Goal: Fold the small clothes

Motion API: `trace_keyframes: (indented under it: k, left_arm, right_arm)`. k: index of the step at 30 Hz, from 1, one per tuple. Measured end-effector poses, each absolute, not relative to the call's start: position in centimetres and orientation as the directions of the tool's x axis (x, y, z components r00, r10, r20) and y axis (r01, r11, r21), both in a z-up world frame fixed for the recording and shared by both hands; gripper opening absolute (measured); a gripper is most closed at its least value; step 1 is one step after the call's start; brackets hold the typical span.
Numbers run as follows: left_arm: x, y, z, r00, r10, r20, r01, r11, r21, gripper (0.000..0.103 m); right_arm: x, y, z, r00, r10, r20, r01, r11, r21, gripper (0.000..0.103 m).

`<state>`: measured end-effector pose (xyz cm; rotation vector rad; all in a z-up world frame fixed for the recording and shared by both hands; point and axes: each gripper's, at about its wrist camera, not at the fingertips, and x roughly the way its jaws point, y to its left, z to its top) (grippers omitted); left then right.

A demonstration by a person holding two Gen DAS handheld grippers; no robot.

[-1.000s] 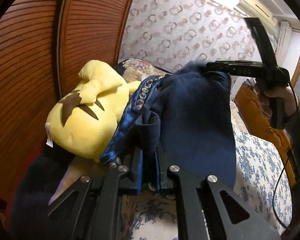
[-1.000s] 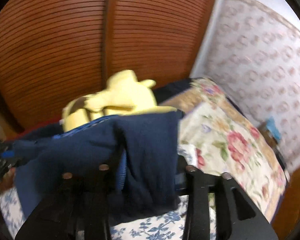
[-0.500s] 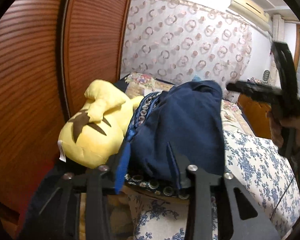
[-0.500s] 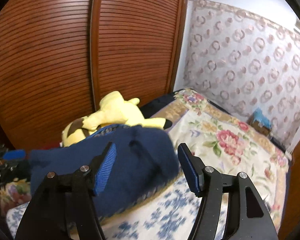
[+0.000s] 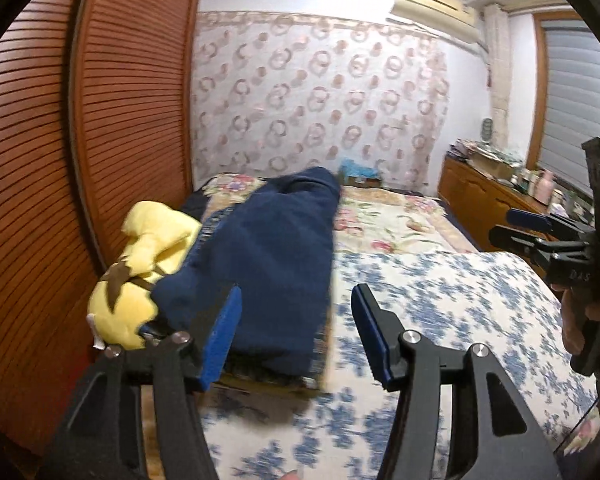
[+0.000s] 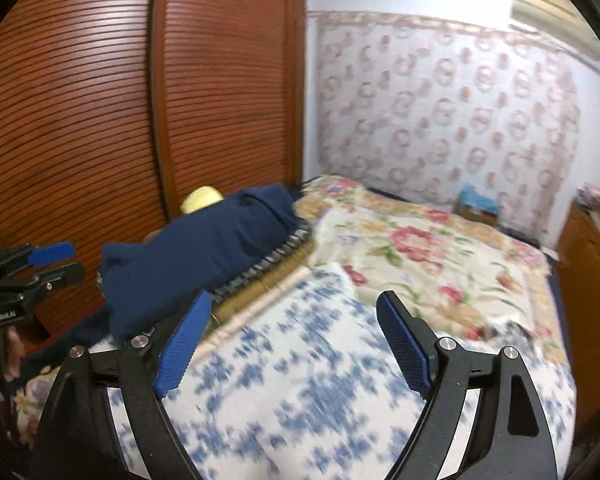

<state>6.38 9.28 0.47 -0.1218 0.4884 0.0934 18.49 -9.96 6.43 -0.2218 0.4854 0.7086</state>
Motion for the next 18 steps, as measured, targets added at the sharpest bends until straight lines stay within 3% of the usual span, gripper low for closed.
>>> trace_keyframes:
  k: [10, 18]
  left_arm:
    - [6.3, 1.9, 1.1, 0.880, -0.030, -0.473, 0.007, 0.999, -0.052, 0.056]
    - [4.9, -2.4, 3.5, 0.902, -0.049, -0.429, 0.047, 0.999, -0.017, 0.056]
  right_arm:
    - [12.9, -19.0, 5.2, 0.754, 0.459, -0.470, -0.518, 0.856, 0.006, 0.087]
    - [8.7, -24.3, 6.8, 0.843, 0.367, -0.393, -0.394, 0.919, 0.012, 0.087]
